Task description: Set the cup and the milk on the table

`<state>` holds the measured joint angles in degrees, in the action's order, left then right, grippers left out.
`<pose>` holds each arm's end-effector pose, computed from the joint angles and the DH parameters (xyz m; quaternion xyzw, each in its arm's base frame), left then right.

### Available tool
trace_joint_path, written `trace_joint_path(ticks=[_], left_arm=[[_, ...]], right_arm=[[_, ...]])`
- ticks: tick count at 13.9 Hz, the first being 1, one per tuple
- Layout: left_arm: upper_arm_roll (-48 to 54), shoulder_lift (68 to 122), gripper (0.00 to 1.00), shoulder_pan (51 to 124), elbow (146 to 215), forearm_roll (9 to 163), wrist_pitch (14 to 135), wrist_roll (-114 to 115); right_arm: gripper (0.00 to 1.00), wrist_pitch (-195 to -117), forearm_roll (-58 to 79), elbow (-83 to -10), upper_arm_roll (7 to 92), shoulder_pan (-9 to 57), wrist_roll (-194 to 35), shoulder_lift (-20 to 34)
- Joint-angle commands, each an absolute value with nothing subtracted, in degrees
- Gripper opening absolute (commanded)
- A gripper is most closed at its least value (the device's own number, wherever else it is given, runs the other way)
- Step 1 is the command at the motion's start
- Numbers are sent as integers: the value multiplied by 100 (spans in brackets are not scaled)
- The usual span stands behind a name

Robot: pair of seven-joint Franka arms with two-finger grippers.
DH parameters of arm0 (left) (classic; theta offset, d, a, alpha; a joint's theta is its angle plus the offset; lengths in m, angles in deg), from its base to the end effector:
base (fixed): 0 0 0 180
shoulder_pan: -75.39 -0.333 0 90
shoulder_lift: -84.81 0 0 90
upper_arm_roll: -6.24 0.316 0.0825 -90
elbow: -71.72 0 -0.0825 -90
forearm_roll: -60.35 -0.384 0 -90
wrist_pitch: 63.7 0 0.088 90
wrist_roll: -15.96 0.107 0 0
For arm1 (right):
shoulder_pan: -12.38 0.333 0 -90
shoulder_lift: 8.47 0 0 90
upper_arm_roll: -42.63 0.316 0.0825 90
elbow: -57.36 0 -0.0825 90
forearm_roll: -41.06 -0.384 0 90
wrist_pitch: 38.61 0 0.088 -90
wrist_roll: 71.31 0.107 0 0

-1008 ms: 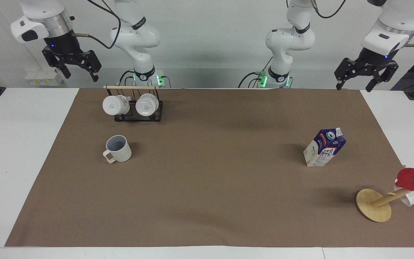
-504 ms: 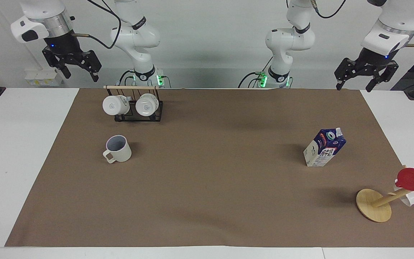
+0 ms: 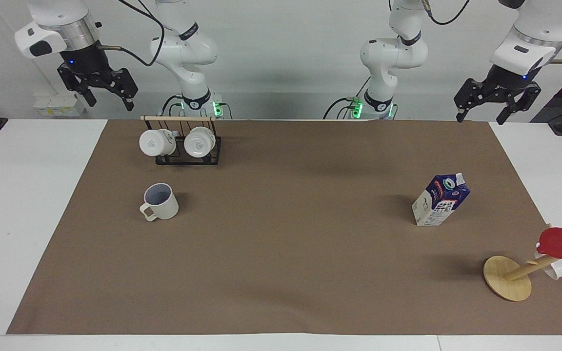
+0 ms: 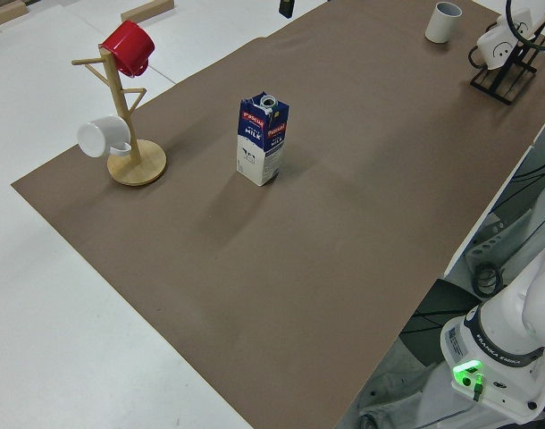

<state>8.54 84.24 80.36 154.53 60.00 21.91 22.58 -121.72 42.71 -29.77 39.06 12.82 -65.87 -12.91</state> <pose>0.5423 -0.0245 0.6818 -0.9963 0.0806 -0.0293 0.0038 0.5160 -0.0332 0.6787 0.9970 -0.0764 0.0038 0.0118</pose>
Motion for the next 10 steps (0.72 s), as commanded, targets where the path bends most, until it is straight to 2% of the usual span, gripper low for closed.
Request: trace_joint_path(ticks=[1,10], left_arm=[[852,8394,100,8023,15425,6070,2146,2335],[852,8385,100,8040,15425,6070,2137,2343]], right_arm=[[100,-12175,4343,-3044,3921,1273,-6682,-1348],[100,-12403,4334,-3246,3912,1264,-6647,-1418]])
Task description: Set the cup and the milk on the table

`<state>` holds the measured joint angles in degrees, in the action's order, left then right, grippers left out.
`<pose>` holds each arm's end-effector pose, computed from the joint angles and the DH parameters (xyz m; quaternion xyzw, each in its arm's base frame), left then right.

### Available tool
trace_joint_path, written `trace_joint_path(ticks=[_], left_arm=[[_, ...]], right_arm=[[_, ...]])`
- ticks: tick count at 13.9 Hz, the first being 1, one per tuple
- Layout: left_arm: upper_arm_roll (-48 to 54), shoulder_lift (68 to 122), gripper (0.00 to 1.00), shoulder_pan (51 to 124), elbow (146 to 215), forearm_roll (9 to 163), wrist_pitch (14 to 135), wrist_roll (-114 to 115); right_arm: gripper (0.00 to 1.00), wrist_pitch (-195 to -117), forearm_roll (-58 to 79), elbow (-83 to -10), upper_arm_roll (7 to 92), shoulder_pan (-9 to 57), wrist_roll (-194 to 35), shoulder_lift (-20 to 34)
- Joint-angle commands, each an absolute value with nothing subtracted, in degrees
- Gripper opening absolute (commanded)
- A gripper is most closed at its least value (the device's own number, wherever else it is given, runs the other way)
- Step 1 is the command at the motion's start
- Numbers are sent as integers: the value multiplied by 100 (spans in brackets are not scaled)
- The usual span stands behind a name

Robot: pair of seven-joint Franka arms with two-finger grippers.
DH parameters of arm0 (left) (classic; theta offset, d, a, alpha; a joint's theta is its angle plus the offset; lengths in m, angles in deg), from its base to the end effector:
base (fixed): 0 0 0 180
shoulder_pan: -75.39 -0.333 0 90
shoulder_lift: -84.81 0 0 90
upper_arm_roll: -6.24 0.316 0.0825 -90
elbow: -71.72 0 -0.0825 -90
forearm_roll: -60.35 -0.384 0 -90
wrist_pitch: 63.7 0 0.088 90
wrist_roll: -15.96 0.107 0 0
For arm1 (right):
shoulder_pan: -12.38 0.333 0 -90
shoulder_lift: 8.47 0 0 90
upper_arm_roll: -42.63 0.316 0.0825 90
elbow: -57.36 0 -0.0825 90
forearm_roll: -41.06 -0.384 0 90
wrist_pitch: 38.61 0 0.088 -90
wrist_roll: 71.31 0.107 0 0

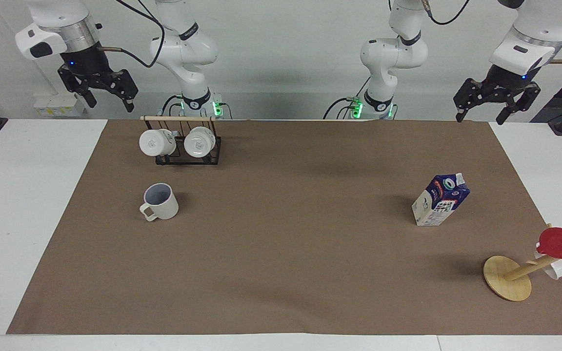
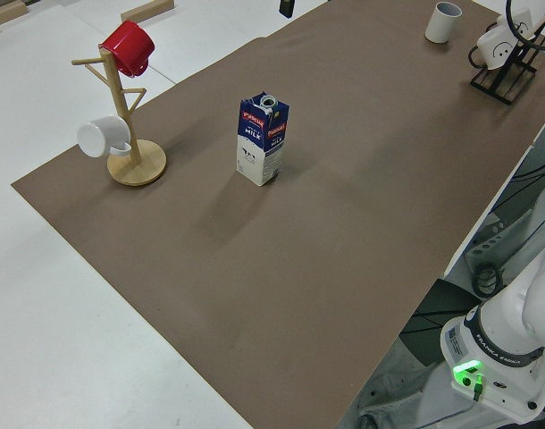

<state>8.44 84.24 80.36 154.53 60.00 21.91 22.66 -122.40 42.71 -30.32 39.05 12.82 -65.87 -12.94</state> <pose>0.5422 -0.0254 0.6818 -0.9962 0.0822 -0.0293 0.0039 0.5173 -0.0333 0.6756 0.9970 -0.0763 0.0052 0.0118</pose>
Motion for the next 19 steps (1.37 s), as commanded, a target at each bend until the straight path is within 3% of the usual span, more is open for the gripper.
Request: trace_joint_path(ticks=[1,9,11,16,19], left_arm=[[852,8385,100,8040,15425,6070,2137,2343],[852,8394,100,8040,15425,6070,2137,2335],[852,8393,100,8040,15425,6070,2146,2343],[852,8385,100,8040,15425,6070,2137,2335],[852,8393,100,8040,15425,6070,2137,2335]], right_arm=[[100,-12438,4334,-3272,3921,1273,-6604,-1418],[100,-13386,4273,-4149,3965,1361,-6463,-1392],[100,-14166,4272,-4772,3965,1457,-6436,-1348],[100,-15381,4273,-5302,3965,1764,-6208,-717],[100,-16189,4264,-5933,3965,1844,-6251,-627]])
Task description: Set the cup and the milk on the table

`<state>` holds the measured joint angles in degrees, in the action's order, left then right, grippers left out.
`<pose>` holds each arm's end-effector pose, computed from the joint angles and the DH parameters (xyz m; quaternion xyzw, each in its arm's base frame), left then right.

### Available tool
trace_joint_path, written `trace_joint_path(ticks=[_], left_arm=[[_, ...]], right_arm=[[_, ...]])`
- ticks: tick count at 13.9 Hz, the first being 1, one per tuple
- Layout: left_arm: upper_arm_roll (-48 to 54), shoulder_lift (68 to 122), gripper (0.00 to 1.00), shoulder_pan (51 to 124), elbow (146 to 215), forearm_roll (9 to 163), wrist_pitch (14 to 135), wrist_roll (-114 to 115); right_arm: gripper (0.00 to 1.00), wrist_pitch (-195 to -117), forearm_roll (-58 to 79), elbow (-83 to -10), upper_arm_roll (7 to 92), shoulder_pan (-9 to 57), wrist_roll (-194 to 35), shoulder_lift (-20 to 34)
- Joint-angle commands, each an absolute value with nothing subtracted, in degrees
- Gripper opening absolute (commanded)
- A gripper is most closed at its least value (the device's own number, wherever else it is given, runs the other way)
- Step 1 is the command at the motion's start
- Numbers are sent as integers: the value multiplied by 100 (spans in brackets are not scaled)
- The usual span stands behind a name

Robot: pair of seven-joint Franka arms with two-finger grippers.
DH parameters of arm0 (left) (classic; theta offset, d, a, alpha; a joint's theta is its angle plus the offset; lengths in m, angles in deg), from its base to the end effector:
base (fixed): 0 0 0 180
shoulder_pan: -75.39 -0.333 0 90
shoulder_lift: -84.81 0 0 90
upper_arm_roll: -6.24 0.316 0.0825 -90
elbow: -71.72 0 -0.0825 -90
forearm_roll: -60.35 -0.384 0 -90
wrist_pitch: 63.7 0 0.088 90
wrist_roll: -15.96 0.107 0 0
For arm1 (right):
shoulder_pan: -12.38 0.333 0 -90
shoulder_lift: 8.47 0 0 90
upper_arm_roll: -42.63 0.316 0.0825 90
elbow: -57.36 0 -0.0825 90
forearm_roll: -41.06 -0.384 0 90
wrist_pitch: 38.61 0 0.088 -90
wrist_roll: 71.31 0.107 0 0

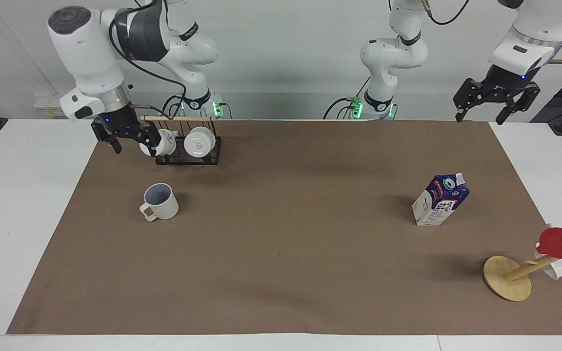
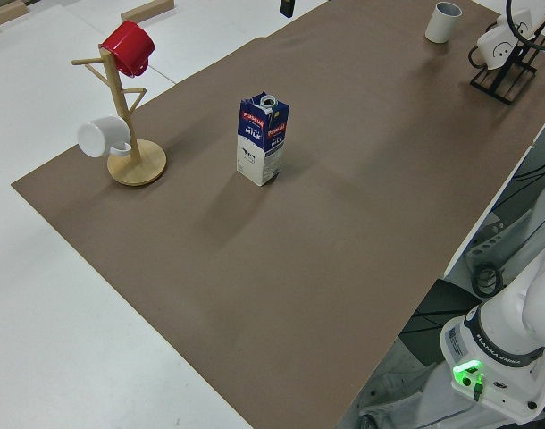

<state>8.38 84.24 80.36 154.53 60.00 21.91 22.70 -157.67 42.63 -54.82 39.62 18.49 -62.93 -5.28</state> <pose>0.5422 -0.0260 0.6818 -0.9961 0.0831 -0.0293 0.0039 0.5762 0.0302 0.4529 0.9986 -0.0397 0.0334 0.0104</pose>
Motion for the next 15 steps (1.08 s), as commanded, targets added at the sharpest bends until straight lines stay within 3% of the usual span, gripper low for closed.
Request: trace_joint_path(ticks=[1,4,11,15], left_arm=[[852,8385,100,8040,15425,6070,2137,2343],[852,8394,100,8040,15425,6070,2137,2343],[852,8385,100,8049,15425,6070,2137,2335],[852,8394,100,8040,15425,6070,2137,2300]], right_arm=[[100,-16322,4264,-6066,3965,1844,-6260,-619],[100,-17191,4255,-6698,3965,1835,-6278,-557],[100,-17913,4264,-7087,3965,1704,-6533,-294],[99,-17941,4264,-7104,3965,1712,-6542,-293]])
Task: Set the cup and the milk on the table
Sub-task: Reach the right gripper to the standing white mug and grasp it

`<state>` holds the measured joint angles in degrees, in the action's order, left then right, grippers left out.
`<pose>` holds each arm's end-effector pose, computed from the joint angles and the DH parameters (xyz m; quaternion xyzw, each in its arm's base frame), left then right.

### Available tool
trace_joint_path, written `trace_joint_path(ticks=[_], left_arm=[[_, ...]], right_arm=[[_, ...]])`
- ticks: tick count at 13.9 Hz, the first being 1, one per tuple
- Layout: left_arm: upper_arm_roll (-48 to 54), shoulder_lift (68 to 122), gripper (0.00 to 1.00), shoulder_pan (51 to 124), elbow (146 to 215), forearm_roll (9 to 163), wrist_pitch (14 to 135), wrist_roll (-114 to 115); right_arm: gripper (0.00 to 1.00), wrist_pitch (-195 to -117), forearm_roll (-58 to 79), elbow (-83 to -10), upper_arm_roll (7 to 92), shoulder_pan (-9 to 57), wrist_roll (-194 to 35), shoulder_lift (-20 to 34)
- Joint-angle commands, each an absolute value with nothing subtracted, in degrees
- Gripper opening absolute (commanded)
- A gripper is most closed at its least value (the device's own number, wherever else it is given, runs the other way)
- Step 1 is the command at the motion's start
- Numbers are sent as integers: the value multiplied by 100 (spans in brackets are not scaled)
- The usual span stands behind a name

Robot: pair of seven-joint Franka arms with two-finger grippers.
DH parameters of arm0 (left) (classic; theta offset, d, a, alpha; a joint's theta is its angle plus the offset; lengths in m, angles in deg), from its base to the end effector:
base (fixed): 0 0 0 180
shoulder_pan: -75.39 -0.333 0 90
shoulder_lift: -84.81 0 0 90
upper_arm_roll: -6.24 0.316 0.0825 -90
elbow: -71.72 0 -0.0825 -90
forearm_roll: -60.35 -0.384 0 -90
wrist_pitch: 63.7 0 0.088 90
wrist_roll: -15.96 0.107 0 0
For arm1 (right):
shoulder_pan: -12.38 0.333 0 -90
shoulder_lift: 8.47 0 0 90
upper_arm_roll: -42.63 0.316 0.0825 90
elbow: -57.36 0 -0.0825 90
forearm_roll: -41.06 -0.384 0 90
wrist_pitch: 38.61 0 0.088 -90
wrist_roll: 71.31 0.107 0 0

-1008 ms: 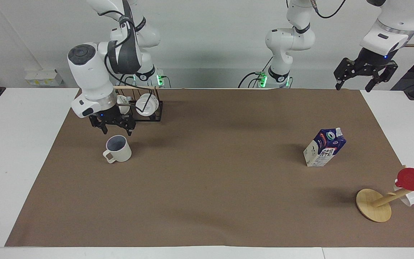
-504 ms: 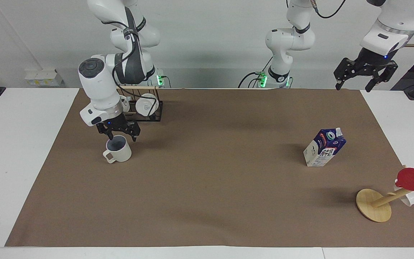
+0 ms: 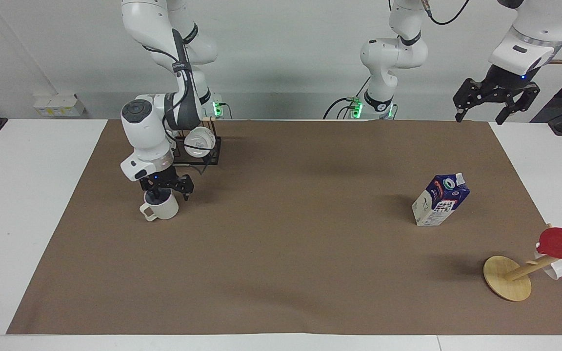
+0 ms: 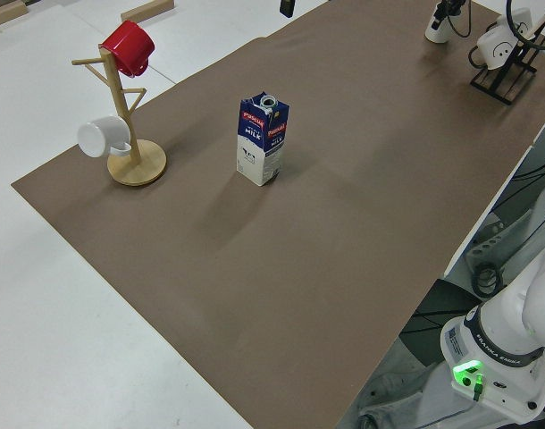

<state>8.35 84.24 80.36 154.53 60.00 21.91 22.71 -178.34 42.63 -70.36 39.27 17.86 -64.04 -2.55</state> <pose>0.5422 -0.0263 0.6818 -0.9961 0.0834 -0.0293 0.0039 0.5480 0.0204 0.3365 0.9979 -0.0346 0.0540 0.0080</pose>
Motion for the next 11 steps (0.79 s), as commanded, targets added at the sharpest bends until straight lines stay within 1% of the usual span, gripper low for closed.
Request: trace_joint_path(ticks=[1,2,3,4,5,8,11], left_arm=[[852,8394,100,8040,15425,6070,2137,2273],[852,8385,100,8040,15416,6070,2129,2282],[852,8393,100,8040,15425,6070,2120,2291],[852,8394,100,8032,15416,6070,2128,2291],[852,8394,100,8031,15416,6070,2129,2299],[852,8394,100,8031,15416,6070,2129,2299],[852,8394,100,8031,15416,6070,2129,2282]], right_arm=[[70,-17932,4264,-7096,3965,1712,-6542,-293],[44,-17923,4264,-7096,3965,1712,-6542,-276],[25,-17914,4264,-7096,3965,1712,-6594,-276],[9,-17897,4264,-7087,3965,1712,-6612,-276],[0,-17888,4264,-7078,3965,1712,-6595,-267],[0,-17888,4255,-7043,3965,1712,-6515,-241],[0,-17809,4229,-6789,3965,1738,-6411,-135]])
